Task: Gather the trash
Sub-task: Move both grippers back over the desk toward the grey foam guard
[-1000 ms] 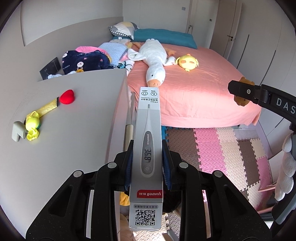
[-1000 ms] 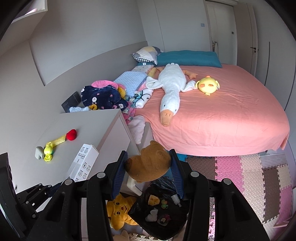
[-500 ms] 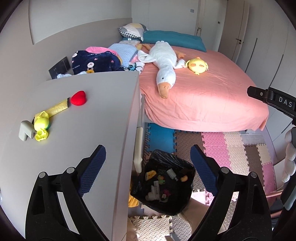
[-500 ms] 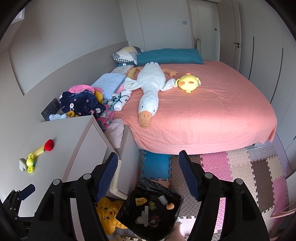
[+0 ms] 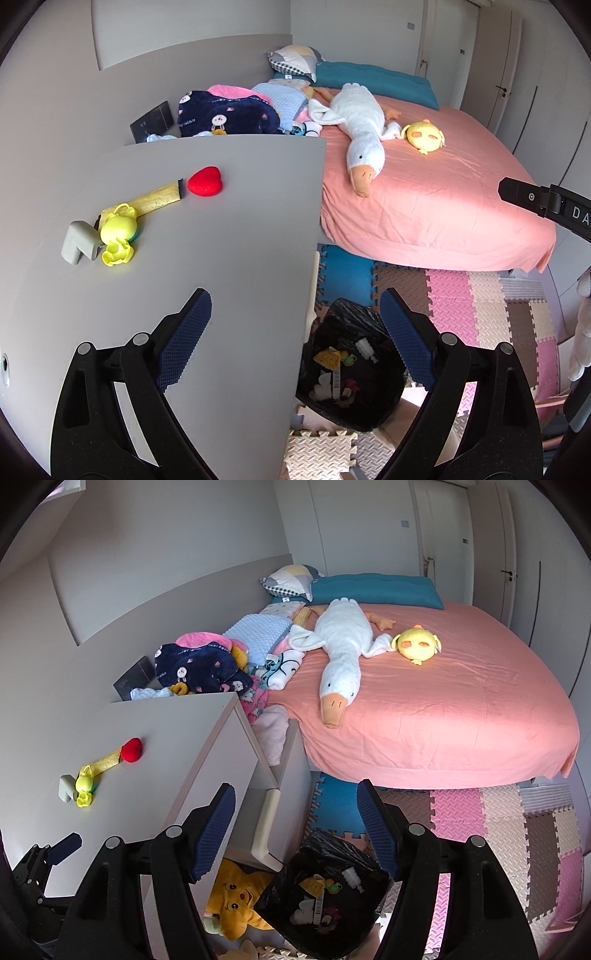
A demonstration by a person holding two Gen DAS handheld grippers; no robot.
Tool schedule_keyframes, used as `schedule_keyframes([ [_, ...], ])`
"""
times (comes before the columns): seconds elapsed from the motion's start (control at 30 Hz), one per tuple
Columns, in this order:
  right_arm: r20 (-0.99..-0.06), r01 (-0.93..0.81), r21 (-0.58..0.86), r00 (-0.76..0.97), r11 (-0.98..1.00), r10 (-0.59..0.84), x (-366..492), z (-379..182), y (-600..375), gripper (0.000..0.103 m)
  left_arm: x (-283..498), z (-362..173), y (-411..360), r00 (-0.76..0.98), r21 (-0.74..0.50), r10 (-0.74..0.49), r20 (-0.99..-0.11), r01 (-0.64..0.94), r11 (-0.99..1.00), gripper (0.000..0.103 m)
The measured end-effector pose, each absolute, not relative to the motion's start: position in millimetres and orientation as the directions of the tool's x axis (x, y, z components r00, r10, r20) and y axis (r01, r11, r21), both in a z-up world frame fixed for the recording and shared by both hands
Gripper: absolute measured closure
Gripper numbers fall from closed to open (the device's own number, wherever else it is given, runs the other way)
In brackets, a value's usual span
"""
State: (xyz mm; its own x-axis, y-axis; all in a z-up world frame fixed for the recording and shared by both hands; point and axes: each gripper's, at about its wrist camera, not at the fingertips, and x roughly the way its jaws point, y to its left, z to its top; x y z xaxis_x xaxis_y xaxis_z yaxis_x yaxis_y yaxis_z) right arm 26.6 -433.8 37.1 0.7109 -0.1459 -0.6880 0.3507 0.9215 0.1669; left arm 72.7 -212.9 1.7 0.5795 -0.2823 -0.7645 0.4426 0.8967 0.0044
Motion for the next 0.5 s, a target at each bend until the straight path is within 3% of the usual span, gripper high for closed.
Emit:
schedule_keyframes([
  [0.5,-0.691,0.228,0.179,0.722,0.957,-0.043,65,30,-372,0.034,94,-2,-145,0.619,0.011,-0.206,-0.758,0.327,0.945,0.014],
])
